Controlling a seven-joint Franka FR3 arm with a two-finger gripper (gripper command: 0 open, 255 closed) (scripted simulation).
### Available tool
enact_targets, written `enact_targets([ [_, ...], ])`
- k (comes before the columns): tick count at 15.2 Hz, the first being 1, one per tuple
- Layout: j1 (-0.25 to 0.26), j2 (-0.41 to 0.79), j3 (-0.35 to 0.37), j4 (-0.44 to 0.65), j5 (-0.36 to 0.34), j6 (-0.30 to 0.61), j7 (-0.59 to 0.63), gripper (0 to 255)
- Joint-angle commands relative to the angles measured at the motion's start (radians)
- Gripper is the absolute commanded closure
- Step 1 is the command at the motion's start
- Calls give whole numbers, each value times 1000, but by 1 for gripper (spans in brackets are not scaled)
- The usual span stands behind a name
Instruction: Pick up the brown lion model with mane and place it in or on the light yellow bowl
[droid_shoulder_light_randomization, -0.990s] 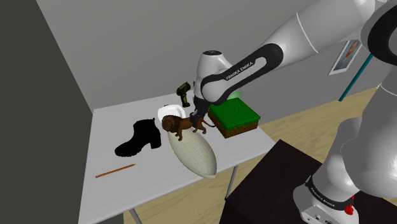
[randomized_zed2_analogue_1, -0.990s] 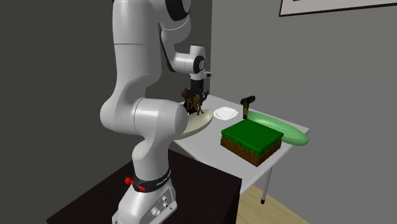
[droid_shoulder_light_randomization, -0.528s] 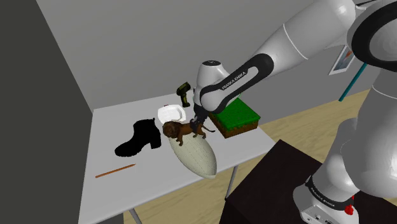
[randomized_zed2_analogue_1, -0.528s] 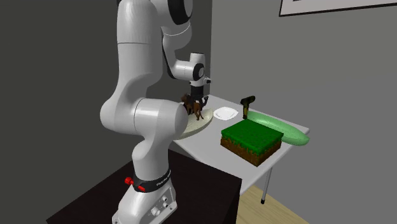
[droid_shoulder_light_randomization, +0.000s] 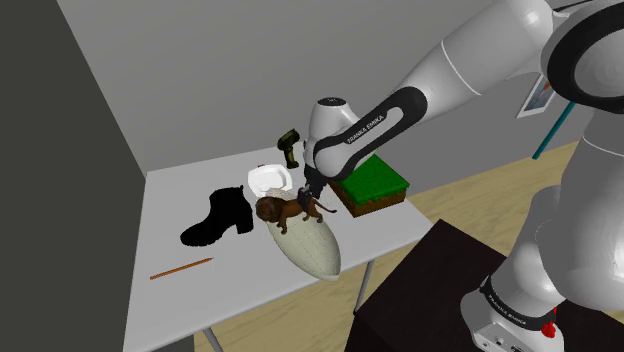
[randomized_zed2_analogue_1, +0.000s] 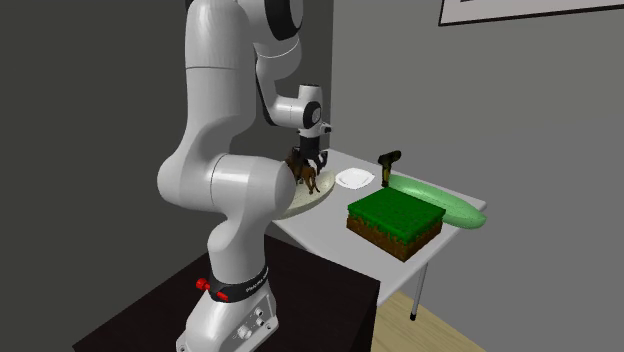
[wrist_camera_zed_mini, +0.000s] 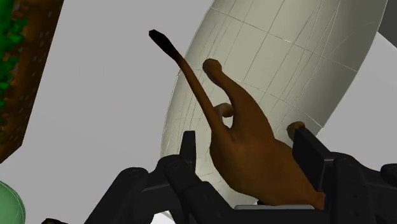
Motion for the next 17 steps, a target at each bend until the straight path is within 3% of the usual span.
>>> enact_targets([
  [1, 0, 0, 0, 0, 0, 0, 0, 0],
  [5, 0, 0, 0, 0, 0, 0, 0, 0],
  [9, 1, -107, -9, 9, -29, -114, 20, 0],
  [17, 1, -107, -9, 9, -29, -114, 20, 0],
])
